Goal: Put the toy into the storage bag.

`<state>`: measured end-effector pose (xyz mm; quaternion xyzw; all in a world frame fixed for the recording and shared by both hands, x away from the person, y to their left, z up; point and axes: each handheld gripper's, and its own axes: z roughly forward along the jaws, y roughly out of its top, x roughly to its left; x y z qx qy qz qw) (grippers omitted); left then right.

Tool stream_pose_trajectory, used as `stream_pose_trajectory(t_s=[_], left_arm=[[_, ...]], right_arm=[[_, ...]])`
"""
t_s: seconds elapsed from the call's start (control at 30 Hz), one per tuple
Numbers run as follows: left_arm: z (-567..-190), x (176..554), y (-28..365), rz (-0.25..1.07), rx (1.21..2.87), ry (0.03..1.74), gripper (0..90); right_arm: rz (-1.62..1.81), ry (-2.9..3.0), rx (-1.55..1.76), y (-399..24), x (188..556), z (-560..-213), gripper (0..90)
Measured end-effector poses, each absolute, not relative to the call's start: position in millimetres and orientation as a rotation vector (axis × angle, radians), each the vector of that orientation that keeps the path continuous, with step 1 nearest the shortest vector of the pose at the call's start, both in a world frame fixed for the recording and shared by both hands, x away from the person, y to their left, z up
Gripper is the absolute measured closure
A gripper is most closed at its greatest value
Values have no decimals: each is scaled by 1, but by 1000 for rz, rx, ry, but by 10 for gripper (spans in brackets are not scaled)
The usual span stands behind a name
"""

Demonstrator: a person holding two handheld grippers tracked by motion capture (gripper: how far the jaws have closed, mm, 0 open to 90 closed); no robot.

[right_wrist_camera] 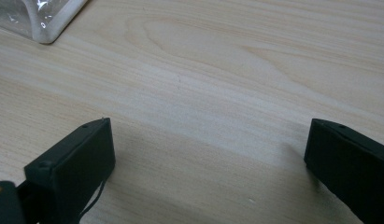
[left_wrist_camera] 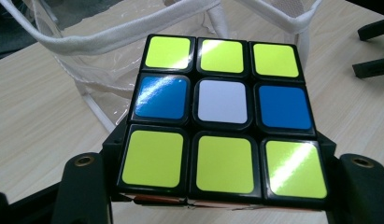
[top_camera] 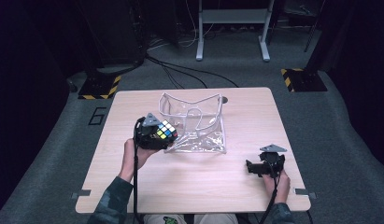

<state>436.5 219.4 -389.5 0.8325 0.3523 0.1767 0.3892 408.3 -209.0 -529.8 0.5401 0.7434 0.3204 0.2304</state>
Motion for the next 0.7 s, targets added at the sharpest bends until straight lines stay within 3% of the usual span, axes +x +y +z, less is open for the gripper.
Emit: stream_pose_trajectory(t_s=[0.7], left_arm=[[-379, 445, 220, 430, 2103, 898, 339]], right_arm=[[882, 2045, 1486, -209, 409, -530, 11]])
